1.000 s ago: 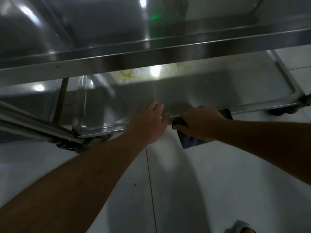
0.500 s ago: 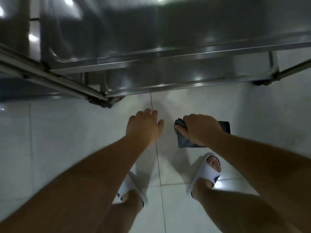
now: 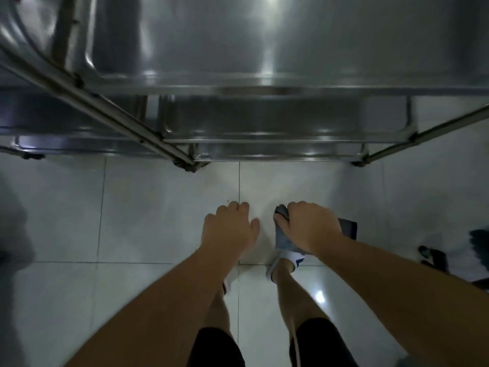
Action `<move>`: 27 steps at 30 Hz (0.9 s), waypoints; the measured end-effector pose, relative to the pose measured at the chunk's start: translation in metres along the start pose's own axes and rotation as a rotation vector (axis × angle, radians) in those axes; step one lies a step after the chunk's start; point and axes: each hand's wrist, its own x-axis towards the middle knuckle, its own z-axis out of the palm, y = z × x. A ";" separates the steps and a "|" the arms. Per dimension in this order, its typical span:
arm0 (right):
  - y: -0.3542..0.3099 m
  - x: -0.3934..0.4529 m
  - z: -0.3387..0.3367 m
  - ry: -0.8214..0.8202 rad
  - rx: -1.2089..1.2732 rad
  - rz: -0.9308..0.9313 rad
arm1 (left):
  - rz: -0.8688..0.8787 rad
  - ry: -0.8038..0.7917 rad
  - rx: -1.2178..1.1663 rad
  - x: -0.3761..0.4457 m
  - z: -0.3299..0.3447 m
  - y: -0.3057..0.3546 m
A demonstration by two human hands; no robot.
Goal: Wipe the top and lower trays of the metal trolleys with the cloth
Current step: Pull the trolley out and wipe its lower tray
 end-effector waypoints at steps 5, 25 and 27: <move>0.007 -0.056 -0.068 0.014 -0.112 0.020 | -0.003 0.114 -0.058 -0.058 -0.042 0.022; 0.127 -0.329 -0.286 0.469 0.147 0.433 | 0.392 0.486 -0.074 -0.224 -0.233 0.259; 0.162 -0.349 -0.299 0.515 0.149 0.464 | 0.406 0.498 -0.091 -0.233 -0.249 0.307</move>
